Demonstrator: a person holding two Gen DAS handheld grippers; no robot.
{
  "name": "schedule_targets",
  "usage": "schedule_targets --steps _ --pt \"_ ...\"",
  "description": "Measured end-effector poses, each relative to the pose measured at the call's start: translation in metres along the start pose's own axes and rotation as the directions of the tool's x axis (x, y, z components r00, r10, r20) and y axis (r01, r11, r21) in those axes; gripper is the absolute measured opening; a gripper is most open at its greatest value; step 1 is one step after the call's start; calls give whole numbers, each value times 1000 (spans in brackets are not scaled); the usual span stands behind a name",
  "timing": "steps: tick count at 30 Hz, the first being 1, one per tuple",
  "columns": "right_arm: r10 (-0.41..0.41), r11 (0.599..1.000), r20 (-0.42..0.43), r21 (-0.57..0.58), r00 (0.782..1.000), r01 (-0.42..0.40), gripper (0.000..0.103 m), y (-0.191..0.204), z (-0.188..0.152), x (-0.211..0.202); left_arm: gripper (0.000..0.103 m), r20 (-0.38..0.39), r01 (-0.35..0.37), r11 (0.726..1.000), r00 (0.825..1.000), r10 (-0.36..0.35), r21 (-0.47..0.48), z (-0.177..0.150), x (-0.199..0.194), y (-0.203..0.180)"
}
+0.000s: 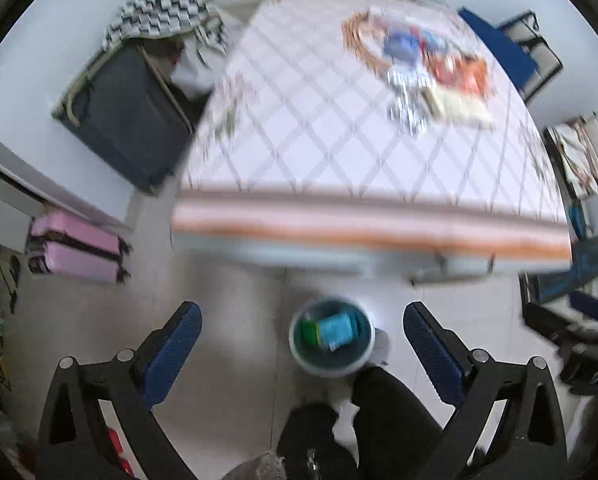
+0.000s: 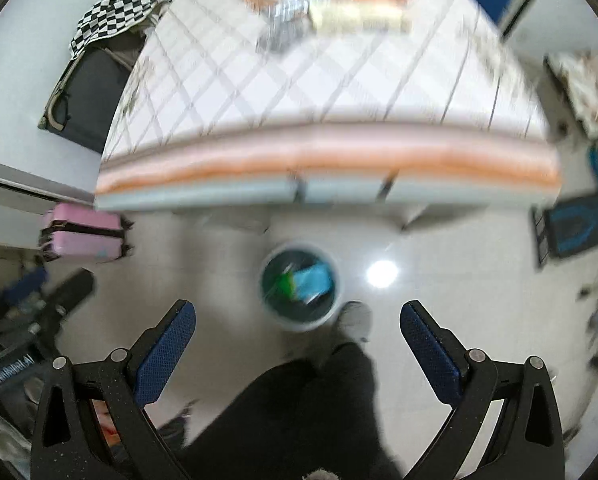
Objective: Collect trash
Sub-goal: 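Grasp the silver blister pack with the left tool while the right grasps the cream leaflet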
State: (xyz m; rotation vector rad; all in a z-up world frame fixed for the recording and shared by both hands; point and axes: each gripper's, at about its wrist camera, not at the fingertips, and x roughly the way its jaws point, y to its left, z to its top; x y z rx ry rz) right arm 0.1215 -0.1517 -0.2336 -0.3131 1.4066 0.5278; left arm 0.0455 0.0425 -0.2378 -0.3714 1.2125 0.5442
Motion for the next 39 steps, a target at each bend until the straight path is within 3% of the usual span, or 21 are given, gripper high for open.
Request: schedule_targets --steps 4,7,9,11,14,15,19,20,22,23,24,26,29,30,32,33,34,36,39 --pt "-28 1000 64 11 998 28 103 -29 67 -14 103 19 -23 1000 1000 24 -11 42 12 -20" --pt "-80 991 56 -102 995 85 103 -37 124 -2 103 23 -104 995 994 104 -3 71 29 -39" --pt "-139 957 21 -254 990 139 103 -35 163 19 103 6 -168 986 986 168 -14 88 49 -50" --pt "-218 883 -10 -428 976 193 103 -28 197 48 103 -37 -197 980 980 196 -38 102 66 -57" --pt "-306 738 -35 -641 951 214 103 -14 233 99 103 -120 -228 971 969 218 -76 118 104 -68" --pt "-336 666 -24 -713 942 220 103 -8 245 115 103 -141 -238 968 964 226 -80 122 114 -71" --pt "-389 443 35 -869 920 221 103 13 269 163 103 -190 -268 960 950 248 -86 132 140 -77" --pt "-393 401 45 -890 919 215 103 17 273 171 103 -192 -271 959 949 251 -84 135 142 -77" --pt "-404 353 54 -912 913 210 103 23 280 186 103 -194 -280 957 945 261 -74 141 145 -76" --pt "-398 354 42 -915 917 196 102 23 282 189 103 -193 -278 958 946 261 -69 144 146 -76" --pt "-382 380 7 -910 924 163 102 23 288 189 103 -191 -273 960 947 257 -63 147 147 -75" --pt "-333 498 -96 -863 938 88 91 15 299 185 103 -185 -253 967 952 242 -36 158 150 -77" --pt "-301 661 -151 -745 941 92 91 -8 309 178 103 -156 -218 975 962 223 50 173 152 -88" --pt "-281 753 -196 -652 939 90 91 -24 312 174 103 -152 -210 974 964 220 80 176 153 -91" --pt "-225 878 -286 -474 932 67 91 -51 316 169 103 -145 -178 970 968 203 164 183 157 -101" --pt "-159 942 -329 -332 931 43 91 -71 317 165 103 -145 -161 965 970 193 205 185 160 -106" --pt "-102 974 -364 -226 926 19 91 -87 316 163 103 -151 -137 958 972 178 251 188 164 -113" --pt "-1 996 -409 -78 912 -34 91 -109 313 161 103 -184 -95 940 969 162 328 193 175 -123" --pt "48 999 -367 -5 929 -54 96 -130 309 151 102 -244 -30 919 960 136 393 200 193 -134"
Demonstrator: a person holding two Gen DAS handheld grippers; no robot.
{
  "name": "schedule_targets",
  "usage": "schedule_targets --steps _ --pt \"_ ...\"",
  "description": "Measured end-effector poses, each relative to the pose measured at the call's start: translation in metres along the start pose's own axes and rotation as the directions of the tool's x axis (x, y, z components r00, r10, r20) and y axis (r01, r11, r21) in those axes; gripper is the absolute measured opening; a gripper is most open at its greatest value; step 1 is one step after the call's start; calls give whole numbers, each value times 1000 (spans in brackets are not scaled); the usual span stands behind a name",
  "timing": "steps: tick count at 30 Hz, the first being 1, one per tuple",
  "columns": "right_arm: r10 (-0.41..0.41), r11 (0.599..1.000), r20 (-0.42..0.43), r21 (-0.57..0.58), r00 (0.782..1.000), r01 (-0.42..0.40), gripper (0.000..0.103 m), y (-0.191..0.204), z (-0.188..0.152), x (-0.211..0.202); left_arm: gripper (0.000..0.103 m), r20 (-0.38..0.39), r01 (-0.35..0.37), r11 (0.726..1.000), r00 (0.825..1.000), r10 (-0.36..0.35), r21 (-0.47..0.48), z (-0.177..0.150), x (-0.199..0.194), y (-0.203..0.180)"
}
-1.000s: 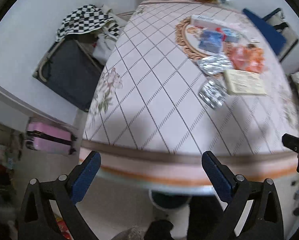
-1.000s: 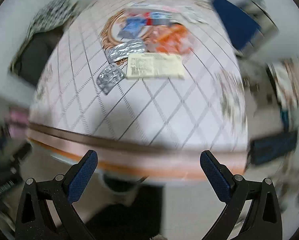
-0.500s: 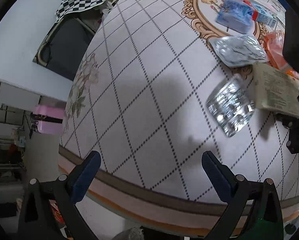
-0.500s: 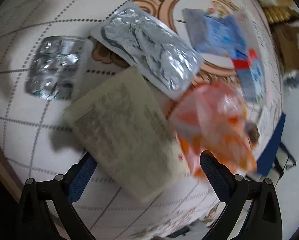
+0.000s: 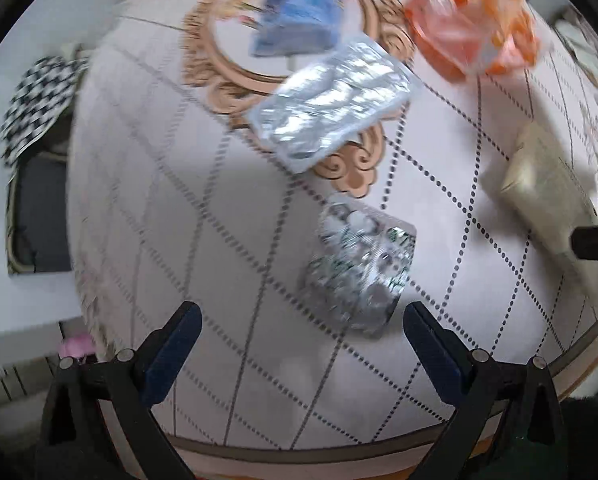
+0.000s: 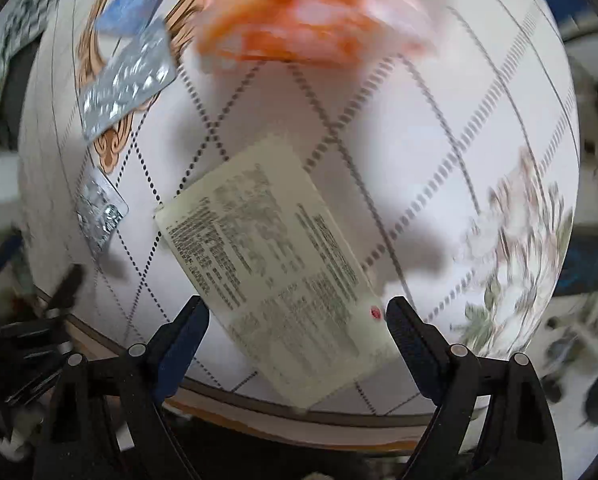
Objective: Collect trash
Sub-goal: 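Grasp the silver blister pack with the left tool while the right grasps the cream leaflet, then carry the blister pack and leaflet over the bin and release both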
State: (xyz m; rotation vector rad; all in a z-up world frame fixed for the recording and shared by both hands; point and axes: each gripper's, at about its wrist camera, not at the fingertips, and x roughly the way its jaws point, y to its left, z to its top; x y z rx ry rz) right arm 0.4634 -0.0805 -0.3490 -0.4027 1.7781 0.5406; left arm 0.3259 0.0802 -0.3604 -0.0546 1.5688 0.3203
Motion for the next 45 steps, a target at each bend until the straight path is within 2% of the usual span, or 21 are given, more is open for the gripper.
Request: schedule_targets --steps 3,5,6,7,10,11,13,14,15,16,18,20,21,23,27,29,30,31,38,40,45 --pt "-27 999 47 -31 999 29 96 -9 -2 -5 100 -21 14 998 1000 -12 56 11 11 -6" --pt "-47 995 65 -87 997 52 96 -11 -5 -5 84 -22 22 997 1000 -20 73 16 13 -10" --pt "-60 991 71 -114 996 68 96 -5 -1 -5 64 -22 33 997 999 -32 68 18 14 -10" --pt "-69 987 81 -140 994 80 96 -3 -9 1 56 -32 53 997 998 -52 50 19 15 -9" --pt "-88 975 102 -194 991 107 96 16 -15 11 54 -42 107 994 993 -108 -20 16 17 -1" --pt "-117 966 119 -218 986 141 96 22 -15 15 54 -49 116 991 992 -119 -63 12 19 3" --pt "-121 960 138 -236 983 151 97 28 -18 21 54 -62 130 975 988 -143 -178 0 21 12" --pt "-125 964 146 -217 981 155 95 30 -20 23 54 -69 144 959 984 -166 -244 -7 22 17" --pt "-125 970 151 -190 981 153 93 30 -20 23 54 -69 168 929 977 -202 -330 -17 24 24" --pt "-110 981 145 -141 983 130 89 29 -20 26 54 -66 182 904 972 -224 -387 -20 26 32" --pt "-57 998 108 4 993 57 89 18 -21 26 54 -56 192 862 968 -246 -468 -33 28 39" --pt "-7 997 98 78 995 -1 89 11 -22 26 54 -46 180 843 971 -235 -506 -41 30 43" --pt "-8 997 95 82 995 0 90 4 -23 24 54 -42 178 838 972 -233 -515 -43 31 44" --pt "-38 998 84 51 996 34 94 7 -21 27 54 -42 167 844 975 -218 -509 -44 31 43" --pt "-155 986 100 -37 983 160 95 31 -30 38 53 -37 119 873 987 -155 -473 -37 26 37" --pt "-200 977 130 -47 971 207 88 40 -36 41 53 -26 109 876 990 -137 -470 -36 21 37" --pt "-197 977 151 -49 969 206 86 44 -40 39 53 -22 104 878 991 -129 -467 -34 14 24" --pt "-198 976 165 -56 966 209 77 49 -47 41 53 -17 98 882 993 -119 -461 -36 7 20" --pt "-170 983 227 -26 959 181 77 59 -95 23 53 39 83 904 997 -74 -419 -46 -34 0" --pt "-156 986 260 -12 953 165 77 57 -110 14 53 75 99 907 994 -75 -410 -58 -50 1" --pt "-125 992 350 27 928 123 77 84 -156 -23 53 175 141 915 981 -79 -379 -98 -92 15"
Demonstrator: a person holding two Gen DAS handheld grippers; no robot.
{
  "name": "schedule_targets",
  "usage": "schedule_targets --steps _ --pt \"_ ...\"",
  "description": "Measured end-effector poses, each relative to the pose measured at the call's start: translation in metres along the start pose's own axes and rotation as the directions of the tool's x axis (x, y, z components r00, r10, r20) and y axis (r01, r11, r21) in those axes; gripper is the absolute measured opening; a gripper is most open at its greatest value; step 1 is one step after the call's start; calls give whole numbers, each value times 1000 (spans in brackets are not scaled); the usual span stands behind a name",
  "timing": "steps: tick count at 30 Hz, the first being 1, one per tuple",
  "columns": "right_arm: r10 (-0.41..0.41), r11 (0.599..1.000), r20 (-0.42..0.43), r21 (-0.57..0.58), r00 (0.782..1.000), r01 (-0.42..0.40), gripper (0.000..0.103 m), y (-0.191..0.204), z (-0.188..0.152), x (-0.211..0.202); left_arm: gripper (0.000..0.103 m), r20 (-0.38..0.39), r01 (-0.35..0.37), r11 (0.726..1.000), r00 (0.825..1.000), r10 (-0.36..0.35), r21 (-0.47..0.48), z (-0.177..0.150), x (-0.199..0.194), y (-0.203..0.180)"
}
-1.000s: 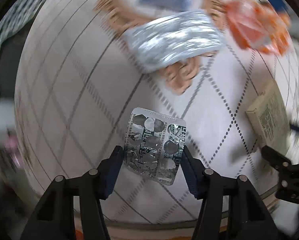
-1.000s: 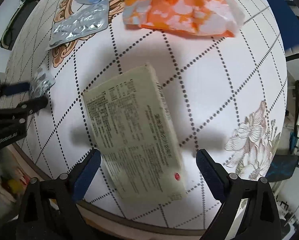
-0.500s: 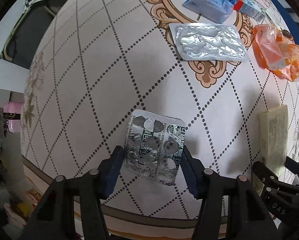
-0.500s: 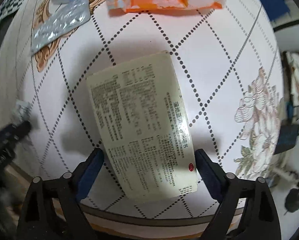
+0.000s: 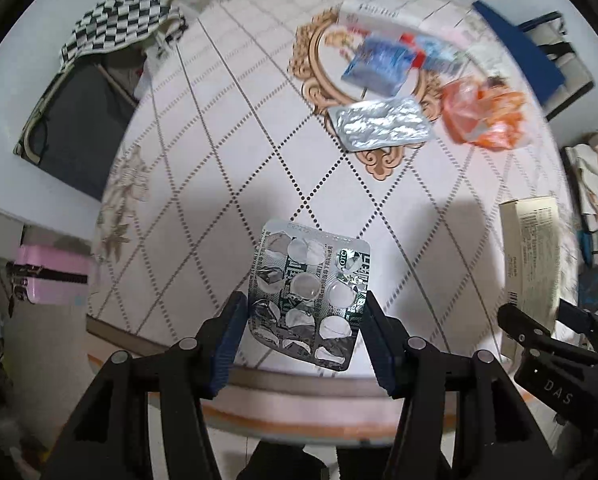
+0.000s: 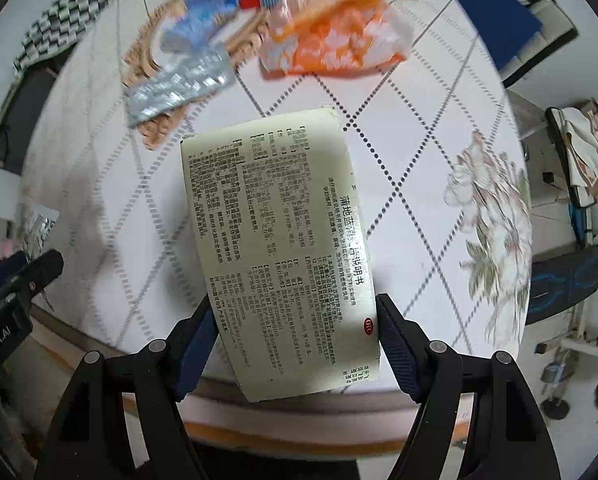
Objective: Collect trash
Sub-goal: 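Carry the blister pack and leaflet over the bin and release both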
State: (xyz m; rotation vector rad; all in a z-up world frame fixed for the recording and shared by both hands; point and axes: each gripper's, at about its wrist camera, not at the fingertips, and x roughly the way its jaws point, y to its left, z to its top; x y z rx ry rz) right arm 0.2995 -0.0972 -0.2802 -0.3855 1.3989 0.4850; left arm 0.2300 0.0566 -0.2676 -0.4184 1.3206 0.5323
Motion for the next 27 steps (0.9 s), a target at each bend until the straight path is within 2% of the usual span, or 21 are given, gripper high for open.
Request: schedule_targets --steps 2,5,6,7,11,12,15,21,24,27 --pt "14 1000 36 28 999 -15 77 1 -21 -21 53 39 24 999 999 -25 22 -14 -18 23" --pt "23 997 85 69 996 -29 77 18 -70 -49 53 81 52 997 995 -57 63 -38 -37 38" --pt "23 997 93 77 995 -30 77 7 -70 -43 53 90 63 995 993 -70 77 -47 -43 42" --pt "25 995 105 92 994 -35 77 13 -90 -50 53 96 77 992 992 -86 96 -61 -50 45" --pt "34 989 114 142 993 -50 77 24 -152 -50 53 70 101 984 991 -112 146 -103 -48 58" --pt "38 987 109 151 993 -55 77 21 -151 -38 53 60 105 983 992 -115 150 -112 -47 61" --pt "55 984 69 163 996 -66 78 33 -193 -23 53 -1 122 980 992 -123 158 -145 -33 71" --pt "80 986 -38 149 996 -73 78 50 -259 43 53 -145 135 982 983 -116 130 -201 33 81" --pt "125 979 -114 175 986 -104 78 49 -284 100 53 -218 147 986 968 -126 83 -224 91 87" --pt "184 966 -187 218 965 -142 78 46 -306 170 53 -280 177 984 945 -170 0 -242 157 96"
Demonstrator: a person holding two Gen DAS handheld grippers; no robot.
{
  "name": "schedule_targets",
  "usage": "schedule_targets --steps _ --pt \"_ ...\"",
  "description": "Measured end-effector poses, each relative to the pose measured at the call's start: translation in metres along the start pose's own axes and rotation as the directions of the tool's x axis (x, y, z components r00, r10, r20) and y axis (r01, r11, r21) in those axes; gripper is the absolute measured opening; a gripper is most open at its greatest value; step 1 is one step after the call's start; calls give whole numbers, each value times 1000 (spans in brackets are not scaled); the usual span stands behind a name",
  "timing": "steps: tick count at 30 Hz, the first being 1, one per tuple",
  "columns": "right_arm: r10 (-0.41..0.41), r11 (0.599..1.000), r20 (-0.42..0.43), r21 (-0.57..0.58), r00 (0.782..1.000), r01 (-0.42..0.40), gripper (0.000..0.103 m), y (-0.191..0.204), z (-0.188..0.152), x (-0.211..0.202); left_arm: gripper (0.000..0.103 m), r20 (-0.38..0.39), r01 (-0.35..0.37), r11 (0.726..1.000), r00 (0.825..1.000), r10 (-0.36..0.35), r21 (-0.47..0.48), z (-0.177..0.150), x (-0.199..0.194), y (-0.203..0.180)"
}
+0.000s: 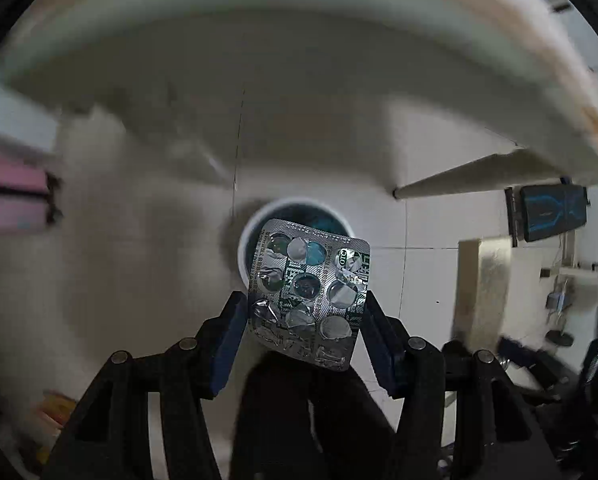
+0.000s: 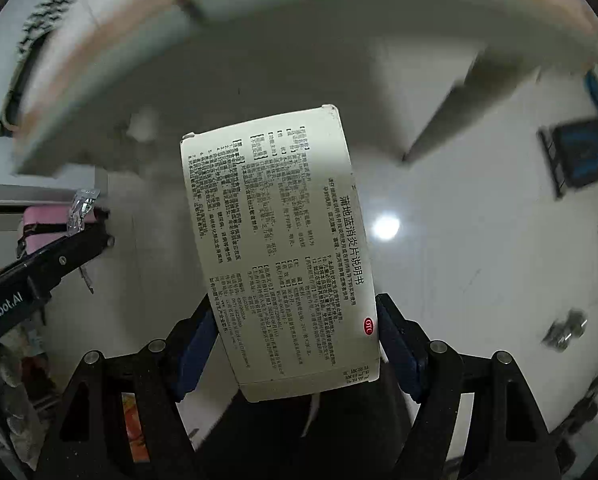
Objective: Collect trash
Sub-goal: 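Carry the blister pack and leaflet over the bin and release both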
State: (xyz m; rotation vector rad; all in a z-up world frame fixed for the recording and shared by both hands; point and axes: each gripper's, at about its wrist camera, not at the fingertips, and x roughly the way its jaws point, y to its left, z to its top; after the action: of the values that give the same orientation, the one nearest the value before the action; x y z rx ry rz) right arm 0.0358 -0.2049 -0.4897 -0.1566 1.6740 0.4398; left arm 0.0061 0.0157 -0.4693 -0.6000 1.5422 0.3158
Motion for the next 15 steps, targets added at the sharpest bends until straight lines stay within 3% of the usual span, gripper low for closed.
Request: schedule_targets --steps 6,8,9,10,11,13,15 --pt "66 997 -82 43 994 -63 78 -28 9 143 54 -71 103 991 991 -109 -90 15 121 32" --pt "96 994 -93 57 991 -91 79 -34 15 180 63 -75 126 988 988 -133 -87 15 146 37" --pt "118 992 -95 64 988 -113 79 -37 19 199 77 -77 140 986 986 -147 -87 17 158 39" --pt "131 990 -98 67 987 -125 81 -40 21 215 89 -82 133 987 987 -140 -88 16 172 42" --pt "148 987 -103 72 984 -141 89 -42 24 232 92 -86 127 988 987 -134 -89 17 181 44" --pt "181 982 -118 82 976 -172 97 -47 29 261 94 -95 94 992 990 -102 -87 14 193 47" --pt "175 983 -120 76 977 -167 98 -50 29 277 94 -94 44 997 994 -51 -71 9 198 49"
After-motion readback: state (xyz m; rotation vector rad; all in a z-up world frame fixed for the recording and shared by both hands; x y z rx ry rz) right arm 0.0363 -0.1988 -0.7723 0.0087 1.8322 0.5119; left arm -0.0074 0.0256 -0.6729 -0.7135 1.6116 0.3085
